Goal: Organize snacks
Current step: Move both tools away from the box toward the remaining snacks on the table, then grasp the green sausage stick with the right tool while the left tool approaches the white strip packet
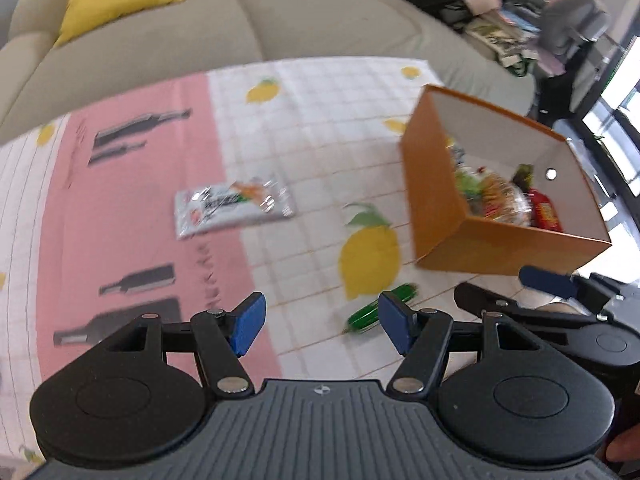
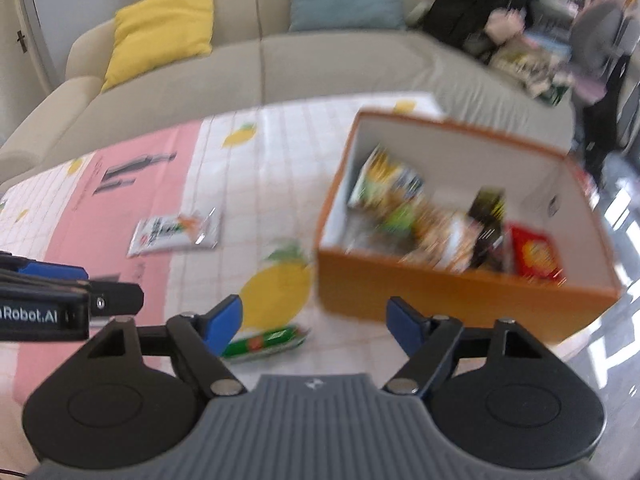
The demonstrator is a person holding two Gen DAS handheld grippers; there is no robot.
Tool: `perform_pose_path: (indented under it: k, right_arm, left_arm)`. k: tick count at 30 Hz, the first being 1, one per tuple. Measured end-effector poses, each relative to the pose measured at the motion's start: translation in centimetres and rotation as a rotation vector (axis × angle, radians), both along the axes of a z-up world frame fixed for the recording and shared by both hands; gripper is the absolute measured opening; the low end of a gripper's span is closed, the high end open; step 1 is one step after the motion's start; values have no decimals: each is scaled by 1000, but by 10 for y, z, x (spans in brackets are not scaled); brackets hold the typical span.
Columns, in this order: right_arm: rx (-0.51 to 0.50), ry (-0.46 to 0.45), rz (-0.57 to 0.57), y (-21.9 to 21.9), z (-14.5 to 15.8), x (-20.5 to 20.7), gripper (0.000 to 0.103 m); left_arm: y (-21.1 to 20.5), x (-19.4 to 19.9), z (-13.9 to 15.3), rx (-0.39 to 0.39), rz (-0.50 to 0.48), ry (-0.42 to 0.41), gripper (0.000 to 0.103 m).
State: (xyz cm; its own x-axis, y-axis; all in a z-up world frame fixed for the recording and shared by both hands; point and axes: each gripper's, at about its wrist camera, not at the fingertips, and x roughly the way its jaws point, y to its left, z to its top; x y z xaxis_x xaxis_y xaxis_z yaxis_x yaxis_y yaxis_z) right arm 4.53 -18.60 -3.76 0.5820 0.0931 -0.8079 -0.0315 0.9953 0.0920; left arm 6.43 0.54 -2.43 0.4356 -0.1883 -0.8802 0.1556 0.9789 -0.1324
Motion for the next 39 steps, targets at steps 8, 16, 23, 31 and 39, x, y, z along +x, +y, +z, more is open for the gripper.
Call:
perform_pose_path:
  k: [8,16,23,31,39]
  right_arm:
    - [65,166,-29,21,-46,19,68]
    - [113,292,-110,24,-85,45,67]
    - [135,309,-137,27,-99,67,65]
    - [73,295,-72,48,-101,80,46]
    - [44,272,5,63,-101,86,26]
  left_arm:
    - [29,6,-30,-8,38,51,75]
    - [34,19,-56,-16,54,108,75]
    - [37,34,-72,-15,57,140,74]
    - [39,49,-81,-8,60,153,74]
    - [46,57,-90,4,59,164,74]
